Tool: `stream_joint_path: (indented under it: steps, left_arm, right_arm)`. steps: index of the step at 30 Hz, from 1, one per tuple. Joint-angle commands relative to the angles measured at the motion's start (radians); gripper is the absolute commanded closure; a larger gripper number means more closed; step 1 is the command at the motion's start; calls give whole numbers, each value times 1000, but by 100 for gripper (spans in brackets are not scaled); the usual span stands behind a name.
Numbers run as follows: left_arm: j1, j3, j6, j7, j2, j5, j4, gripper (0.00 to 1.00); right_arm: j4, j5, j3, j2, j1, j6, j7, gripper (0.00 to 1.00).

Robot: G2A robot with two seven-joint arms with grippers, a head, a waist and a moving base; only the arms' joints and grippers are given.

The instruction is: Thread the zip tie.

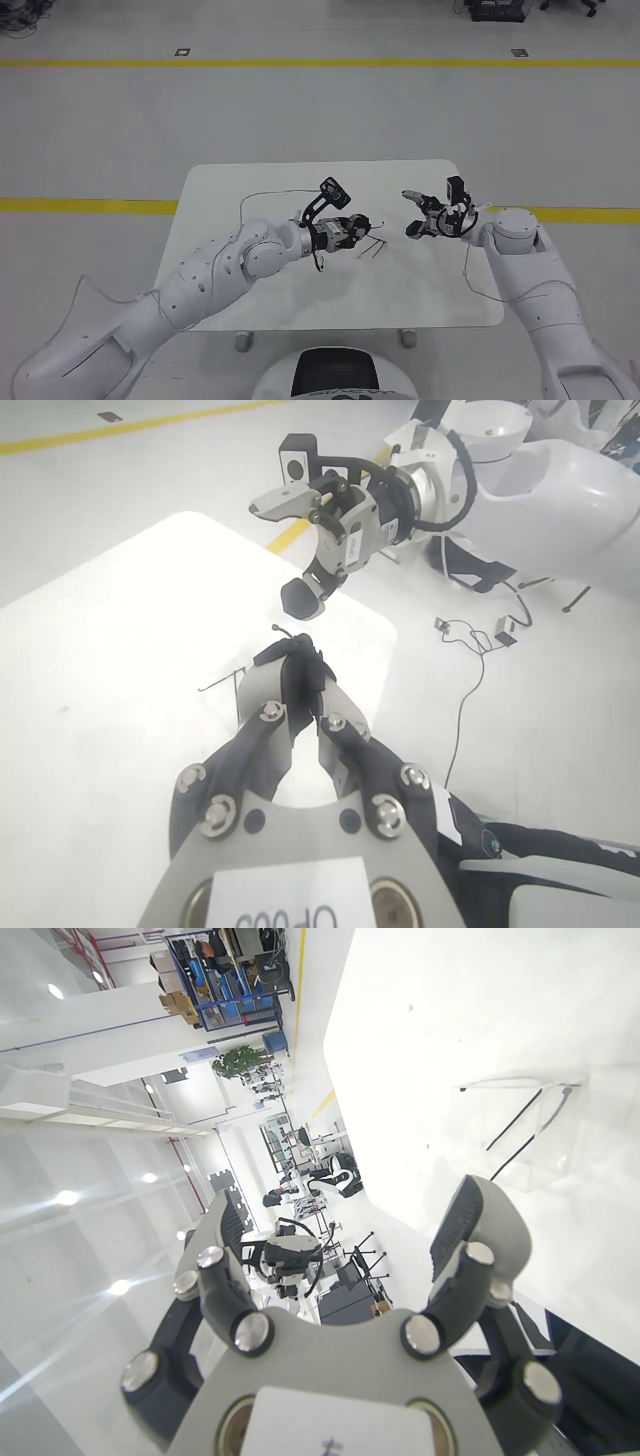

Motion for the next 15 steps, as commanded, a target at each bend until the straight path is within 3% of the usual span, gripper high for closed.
stream_joint_path:
  steps: [1, 3, 6, 11, 15]
  left_arm:
    - [26, -14, 0, 5, -3, -158, 0, 100]
    - [30, -27, 0, -40, -5, -304, 1, 100]
    - [41, -53, 0, -103, -3, -482, -3, 100]
    - [72, -96, 0, -182, -2, -618, 2, 100]
    - [102, -139, 0, -241, -9, -702, 8, 100]
  right_arm:
    - [-1, 2, 0, 0, -1, -3, -3, 0]
    - [-4, 40, 2, -1, -11, -42, 29, 0]
    - [58, 98, 20, 6, 2, -104, 159, 0]
    - [202, 157, 21, 11, 61, -225, 373, 0]
    - [263, 233, -43, 13, 94, -299, 395, 0]
